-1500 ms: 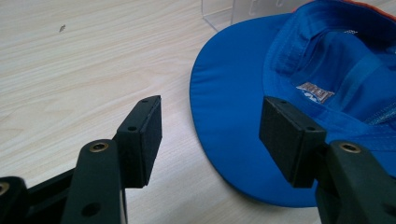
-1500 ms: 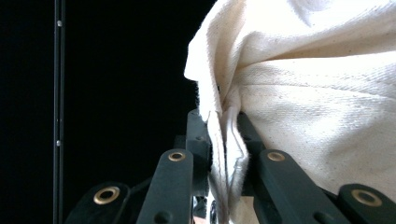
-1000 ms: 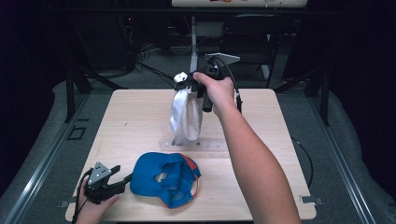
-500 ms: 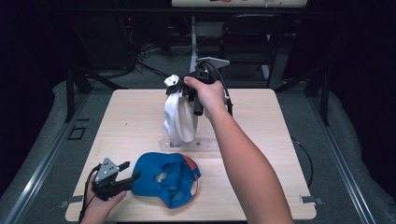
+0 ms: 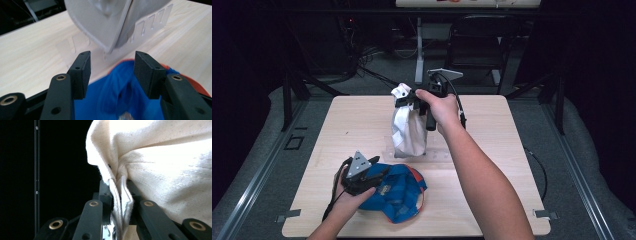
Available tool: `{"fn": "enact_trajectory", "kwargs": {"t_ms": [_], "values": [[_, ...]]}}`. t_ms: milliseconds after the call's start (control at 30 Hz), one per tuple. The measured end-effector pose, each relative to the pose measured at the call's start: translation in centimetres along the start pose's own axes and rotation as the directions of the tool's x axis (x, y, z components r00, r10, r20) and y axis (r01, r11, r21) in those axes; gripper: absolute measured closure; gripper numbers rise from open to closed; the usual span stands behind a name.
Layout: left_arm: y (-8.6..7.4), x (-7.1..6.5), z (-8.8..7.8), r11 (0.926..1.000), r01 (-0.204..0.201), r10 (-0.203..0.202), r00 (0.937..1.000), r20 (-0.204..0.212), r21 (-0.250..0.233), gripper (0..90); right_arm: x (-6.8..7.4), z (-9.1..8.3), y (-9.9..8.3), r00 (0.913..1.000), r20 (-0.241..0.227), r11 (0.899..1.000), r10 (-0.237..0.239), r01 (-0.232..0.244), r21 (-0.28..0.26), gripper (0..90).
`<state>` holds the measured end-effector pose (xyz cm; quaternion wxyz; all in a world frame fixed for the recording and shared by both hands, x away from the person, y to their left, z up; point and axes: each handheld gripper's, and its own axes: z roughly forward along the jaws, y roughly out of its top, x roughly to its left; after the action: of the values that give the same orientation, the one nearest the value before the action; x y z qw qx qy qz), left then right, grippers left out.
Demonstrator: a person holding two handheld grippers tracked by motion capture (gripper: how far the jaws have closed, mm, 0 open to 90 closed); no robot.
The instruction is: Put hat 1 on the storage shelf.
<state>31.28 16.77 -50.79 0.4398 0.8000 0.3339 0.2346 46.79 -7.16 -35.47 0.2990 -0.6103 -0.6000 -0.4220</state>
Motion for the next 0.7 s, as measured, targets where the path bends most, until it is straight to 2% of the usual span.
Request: {"fn": "enact_trajectory", "kwargs": {"t_ms": [200,300,433,567,600,667,700], "values": [[1.2,-0.7,1.9,0.9999,-0.006,0.006,1.0,-0.003,0.01,46.7,-0.4,-0.1,-0.2,1.0,-0.007,1.0,0.003,-0.003,-0.001,79.7],[1.9,-1.0,3.0,0.9999,-0.011,0.011,0.9996,-0.024,0.004,48.2,-0.5,-0.4,-0.3,1.0,-0.003,1.0,-0.005,0.005,-0.002,79.7],[2.2,-1.0,3.6,1.0,0.008,-0.008,0.9992,-0.039,0.004,55.4,-0.5,-0.6,-0.4,1.0,-0.003,1.0,-0.004,0.004,-0.004,79.7],[2.2,-1.0,3.8,0.9998,-0.006,0.007,0.9986,-0.052,0.018,64.7,-0.5,-0.5,-0.5,1.0,-0.004,1.0,-0.003,0.003,-0.007,79.7],[2.2,-1.0,4.0,0.9995,-0.014,0.016,0.9975,-0.069,0.028,66.2,-0.5,-0.5,-0.5,0.9999,-0.004,1.0,-0.011,0.011,0.001,79.7],[2.2,-1.0,3.9,0.9995,-0.012,0.014,0.9973,-0.072,0.03,67.8,-0.5,-0.5,-0.5,1.0,-0.006,1.0,-0.006,0.006,-0.002,79.7],[2.1,-0.9,3.9,0.9994,-0.009,0.012,0.9975,-0.069,0.034,72.8,-0.6,-0.5,-0.6,1.0,-0.008,1.0,-0.005,0.005,0.0,79.5]]}}
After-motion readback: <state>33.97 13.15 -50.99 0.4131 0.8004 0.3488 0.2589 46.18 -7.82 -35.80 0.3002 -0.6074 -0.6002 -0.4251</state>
